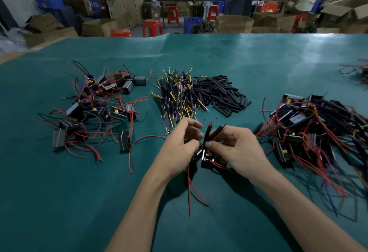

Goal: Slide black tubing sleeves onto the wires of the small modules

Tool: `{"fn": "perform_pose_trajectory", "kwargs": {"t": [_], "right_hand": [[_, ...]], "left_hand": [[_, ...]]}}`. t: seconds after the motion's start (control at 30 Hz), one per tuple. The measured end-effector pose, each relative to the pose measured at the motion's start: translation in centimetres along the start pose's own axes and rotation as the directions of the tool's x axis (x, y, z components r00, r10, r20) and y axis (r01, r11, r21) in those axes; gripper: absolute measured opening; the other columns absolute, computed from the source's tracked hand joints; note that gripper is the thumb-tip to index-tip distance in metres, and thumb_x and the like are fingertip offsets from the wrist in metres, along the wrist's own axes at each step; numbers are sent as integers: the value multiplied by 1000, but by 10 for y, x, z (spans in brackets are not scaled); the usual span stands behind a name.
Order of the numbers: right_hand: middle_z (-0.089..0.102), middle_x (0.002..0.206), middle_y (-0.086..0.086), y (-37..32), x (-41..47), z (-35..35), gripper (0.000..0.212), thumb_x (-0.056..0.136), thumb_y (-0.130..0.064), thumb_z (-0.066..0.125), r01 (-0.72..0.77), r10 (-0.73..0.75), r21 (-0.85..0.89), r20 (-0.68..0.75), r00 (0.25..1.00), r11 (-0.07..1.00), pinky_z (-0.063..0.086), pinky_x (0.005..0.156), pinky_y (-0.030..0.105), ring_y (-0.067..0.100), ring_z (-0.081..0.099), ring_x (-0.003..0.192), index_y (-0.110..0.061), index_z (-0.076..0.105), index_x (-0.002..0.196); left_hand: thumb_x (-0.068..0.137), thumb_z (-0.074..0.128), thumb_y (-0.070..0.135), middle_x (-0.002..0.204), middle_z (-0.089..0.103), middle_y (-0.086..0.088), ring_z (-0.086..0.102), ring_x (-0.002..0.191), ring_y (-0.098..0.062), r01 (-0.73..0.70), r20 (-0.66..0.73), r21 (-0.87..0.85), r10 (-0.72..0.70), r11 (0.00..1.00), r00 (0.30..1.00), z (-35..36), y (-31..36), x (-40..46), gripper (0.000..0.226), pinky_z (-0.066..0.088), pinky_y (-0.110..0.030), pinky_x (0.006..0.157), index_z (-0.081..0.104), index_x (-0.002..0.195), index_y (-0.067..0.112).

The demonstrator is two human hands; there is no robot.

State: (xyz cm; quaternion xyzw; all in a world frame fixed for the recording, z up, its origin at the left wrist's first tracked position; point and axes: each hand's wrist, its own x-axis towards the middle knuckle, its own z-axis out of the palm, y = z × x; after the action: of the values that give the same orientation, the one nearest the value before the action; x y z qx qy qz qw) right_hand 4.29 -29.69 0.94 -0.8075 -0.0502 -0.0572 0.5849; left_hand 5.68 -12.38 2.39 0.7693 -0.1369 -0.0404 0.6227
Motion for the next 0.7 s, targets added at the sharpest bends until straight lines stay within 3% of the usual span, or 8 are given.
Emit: {"fn": "perform_pose_trajectory", "kwargs": {"t": [0.07,0.2,0.37,0.47,0.6,0.7], "right_hand": [[77,80,1,1,1,0,12,84,-16,81,-6,6,-7,4,1000,1000,60,66,42,23,72,70,-25,76,89],[76,78,0,0,1,-1,10,86,-16,80,-25,25,3,27,999,1000,51,53,29,16,66,61,-26,76,88],[74,75,4,-3,1,-4,10,86,-10,80,-59,55,61,52,997,996,52,54,31,18,64,59,-19,75,86],[73,73,4,-4,0,-5,10,85,-10,80,-62,57,76,62,996,995,53,55,31,18,65,59,-18,76,84],[73,73,9,-5,2,-7,9,85,-11,81,-67,64,50,55,996,997,55,57,38,22,65,58,-17,76,82],[75,74,6,-4,3,-10,10,84,-11,81,-67,65,38,53,996,997,57,64,40,21,68,62,-20,78,83]], "left_hand": [[83,49,-19,101,70,-6,66,95,-12,-8,-1,19,8,1000,1000,-15,-4,-4,46,52,-19,80,64,111,15],[84,63,-14,100,74,5,68,96,-14,-15,13,84,14,996,1000,-29,-15,-21,42,55,-29,89,75,104,21],[81,76,-4,93,64,6,57,77,-8,-29,-50,130,35,991,998,-17,-16,-21,30,51,-28,73,80,94,23],[79,78,0,88,60,5,55,63,-13,-10,-132,148,29,989,991,-5,-16,-20,22,52,-36,64,80,90,19],[76,76,2,64,59,-2,54,43,-11,32,-244,177,12,984,970,12,-14,-19,19,45,-24,51,72,79,21],[75,73,4,68,60,3,51,45,-4,20,-278,232,46,973,959,20,-11,-18,19,41,-16,53,69,78,23]]}}
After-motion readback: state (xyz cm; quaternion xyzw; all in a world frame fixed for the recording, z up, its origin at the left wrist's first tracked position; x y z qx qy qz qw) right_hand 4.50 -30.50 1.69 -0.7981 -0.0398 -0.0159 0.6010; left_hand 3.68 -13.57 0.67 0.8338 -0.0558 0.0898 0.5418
